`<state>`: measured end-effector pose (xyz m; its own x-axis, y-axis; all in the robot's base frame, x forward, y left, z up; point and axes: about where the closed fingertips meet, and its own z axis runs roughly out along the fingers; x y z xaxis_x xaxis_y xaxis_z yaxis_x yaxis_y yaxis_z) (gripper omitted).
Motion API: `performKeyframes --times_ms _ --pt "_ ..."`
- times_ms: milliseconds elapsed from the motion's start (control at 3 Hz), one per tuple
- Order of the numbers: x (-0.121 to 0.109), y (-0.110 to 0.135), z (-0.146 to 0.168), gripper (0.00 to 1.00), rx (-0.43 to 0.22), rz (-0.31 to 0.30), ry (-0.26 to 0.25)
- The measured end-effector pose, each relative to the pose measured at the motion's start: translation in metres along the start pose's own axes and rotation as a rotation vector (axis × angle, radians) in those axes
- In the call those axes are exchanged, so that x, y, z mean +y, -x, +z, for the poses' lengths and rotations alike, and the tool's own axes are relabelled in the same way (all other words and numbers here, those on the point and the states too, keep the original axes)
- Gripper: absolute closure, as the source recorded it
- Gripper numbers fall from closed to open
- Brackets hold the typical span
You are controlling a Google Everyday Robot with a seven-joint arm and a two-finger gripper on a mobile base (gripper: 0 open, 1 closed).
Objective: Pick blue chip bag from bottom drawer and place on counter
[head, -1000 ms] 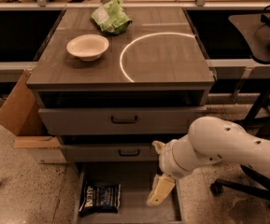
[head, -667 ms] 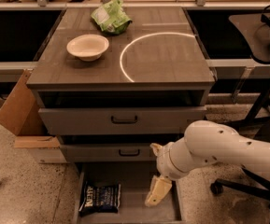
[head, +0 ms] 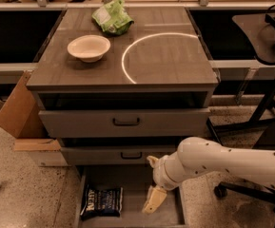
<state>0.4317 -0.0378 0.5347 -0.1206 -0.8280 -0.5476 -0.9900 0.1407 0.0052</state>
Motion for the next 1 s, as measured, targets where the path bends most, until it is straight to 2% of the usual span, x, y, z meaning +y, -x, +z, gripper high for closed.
performKeyframes --times_ms 333,667,1000 --pt "-0.001 -0.002 0.006 0.0 0.012 -0.016 0.006" --pt "-0.008 -0.012 0.043 0.0 0.029 -0.081 0.037" --pt "-0.009 -0.024 0.093 0.0 0.032 -0.133 0.066"
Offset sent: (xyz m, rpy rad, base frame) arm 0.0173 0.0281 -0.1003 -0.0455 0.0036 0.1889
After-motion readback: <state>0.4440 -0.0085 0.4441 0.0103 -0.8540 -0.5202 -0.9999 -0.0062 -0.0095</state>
